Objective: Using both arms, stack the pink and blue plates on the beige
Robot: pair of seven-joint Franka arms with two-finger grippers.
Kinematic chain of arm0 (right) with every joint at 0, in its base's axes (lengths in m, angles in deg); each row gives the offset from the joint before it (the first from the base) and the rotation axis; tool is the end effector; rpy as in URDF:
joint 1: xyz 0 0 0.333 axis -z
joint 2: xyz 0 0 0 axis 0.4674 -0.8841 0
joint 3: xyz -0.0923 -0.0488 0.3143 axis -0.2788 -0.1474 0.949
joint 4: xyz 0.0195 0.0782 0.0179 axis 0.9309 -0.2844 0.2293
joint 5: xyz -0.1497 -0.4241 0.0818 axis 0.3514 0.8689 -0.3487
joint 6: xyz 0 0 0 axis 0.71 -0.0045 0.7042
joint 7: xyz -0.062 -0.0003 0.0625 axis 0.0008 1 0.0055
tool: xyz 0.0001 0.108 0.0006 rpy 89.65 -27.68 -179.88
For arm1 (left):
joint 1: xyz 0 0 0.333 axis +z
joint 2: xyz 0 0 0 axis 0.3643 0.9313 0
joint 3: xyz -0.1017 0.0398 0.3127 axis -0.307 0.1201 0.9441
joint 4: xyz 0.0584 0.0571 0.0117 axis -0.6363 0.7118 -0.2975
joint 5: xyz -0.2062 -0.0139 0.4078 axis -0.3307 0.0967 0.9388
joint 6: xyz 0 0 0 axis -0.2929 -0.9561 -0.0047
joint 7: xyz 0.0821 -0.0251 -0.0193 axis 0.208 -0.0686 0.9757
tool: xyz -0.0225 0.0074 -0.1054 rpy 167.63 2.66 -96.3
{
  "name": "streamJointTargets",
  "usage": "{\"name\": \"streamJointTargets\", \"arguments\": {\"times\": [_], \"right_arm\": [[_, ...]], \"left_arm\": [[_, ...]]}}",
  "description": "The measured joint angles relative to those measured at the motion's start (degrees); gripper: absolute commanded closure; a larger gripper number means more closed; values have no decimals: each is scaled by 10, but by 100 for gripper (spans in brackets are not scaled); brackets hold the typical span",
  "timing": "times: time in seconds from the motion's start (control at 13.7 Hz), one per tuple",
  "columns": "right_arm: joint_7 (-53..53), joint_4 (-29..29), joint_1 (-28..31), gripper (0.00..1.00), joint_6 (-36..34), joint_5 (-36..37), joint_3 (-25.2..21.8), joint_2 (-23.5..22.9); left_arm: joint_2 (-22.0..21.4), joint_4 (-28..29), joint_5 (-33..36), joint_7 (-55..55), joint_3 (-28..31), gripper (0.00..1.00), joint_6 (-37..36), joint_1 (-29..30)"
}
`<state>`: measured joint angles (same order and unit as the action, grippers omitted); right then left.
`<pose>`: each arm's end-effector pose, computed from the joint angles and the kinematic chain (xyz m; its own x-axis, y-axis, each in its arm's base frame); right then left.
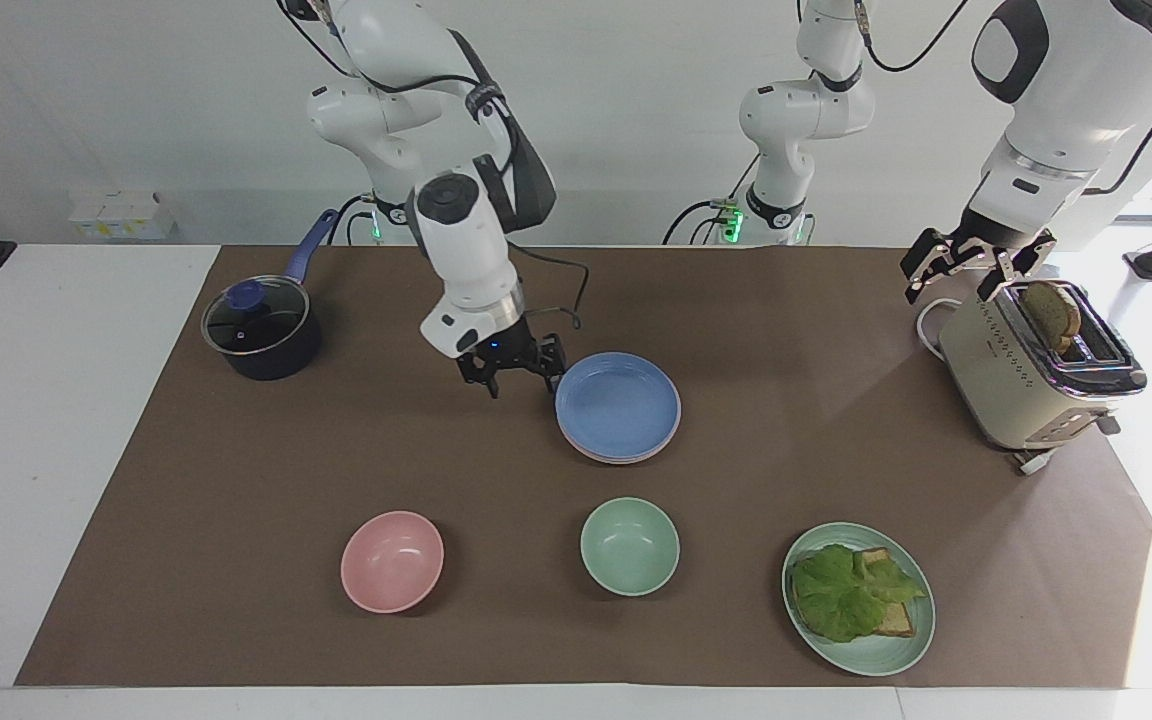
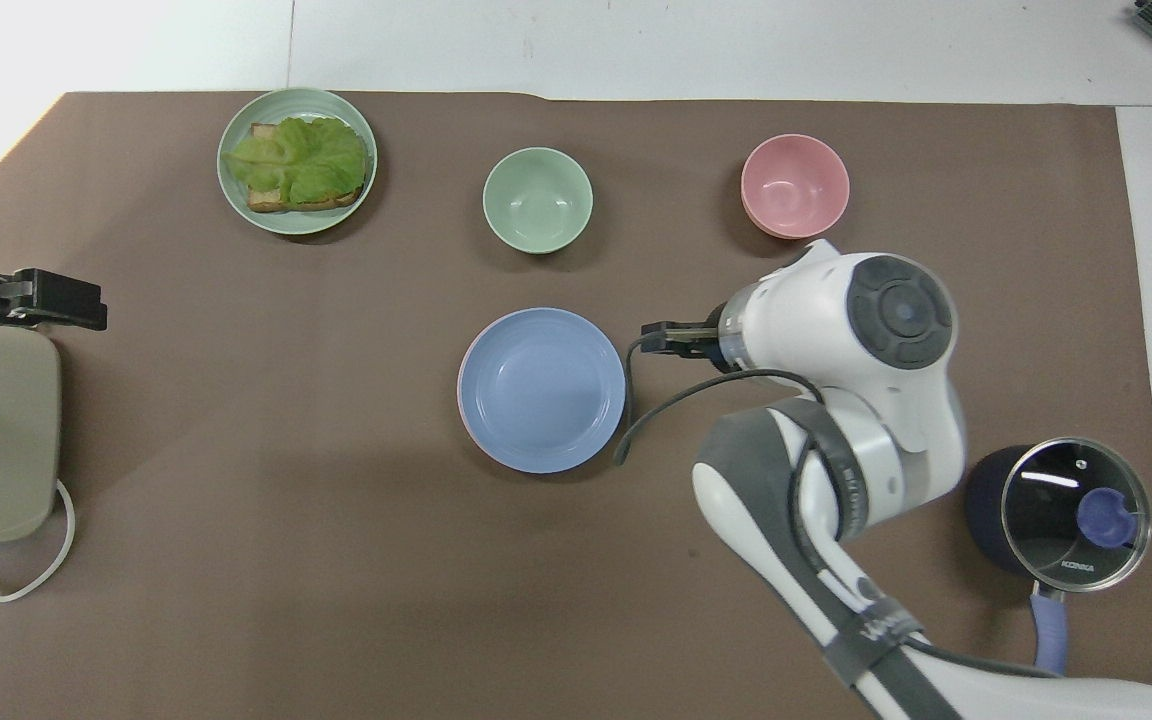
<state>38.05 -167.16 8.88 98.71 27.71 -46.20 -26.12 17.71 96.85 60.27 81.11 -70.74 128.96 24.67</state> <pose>0.6266 0.2246 0.4150 0.9884 -0.0939 0.1193 -0.0745 -0.9847 -0.1573 0.6196 -0.0334 0.6184 0.9987 -0.0149 0.0483 -0.0150 -0.9999 0.0023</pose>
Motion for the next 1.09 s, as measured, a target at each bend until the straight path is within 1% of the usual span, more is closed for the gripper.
{"name": "streamJointTargets", "arguments": {"times": [0.07,0.22,0.44,0.58,0.73,0.87,1.09], "right_arm": [[0,2,32,0,-27,16,-1,27],[0,7,75,0,-75,32,-1,65],[-3,24,118,0,-153,38,-2,119],[-26,57,147,0,-226,42,-2,147],[-64,106,169,0,-290,58,-2,155],[-95,140,175,0,-327,91,-2,151],[-105,186,181,0,-376,106,-1,123]], "left_arm": [[0,0,0,0,0,0,0,0],[0,0,0,0,0,0,0,0],[0,0,0,0,0,0,0,0],[0,0,0,0,0,0,0,0],[0,0,0,0,0,0,0,0],[0,0,0,0,0,0,0,0],[0,0,0,0,0,0,0,0]]}}
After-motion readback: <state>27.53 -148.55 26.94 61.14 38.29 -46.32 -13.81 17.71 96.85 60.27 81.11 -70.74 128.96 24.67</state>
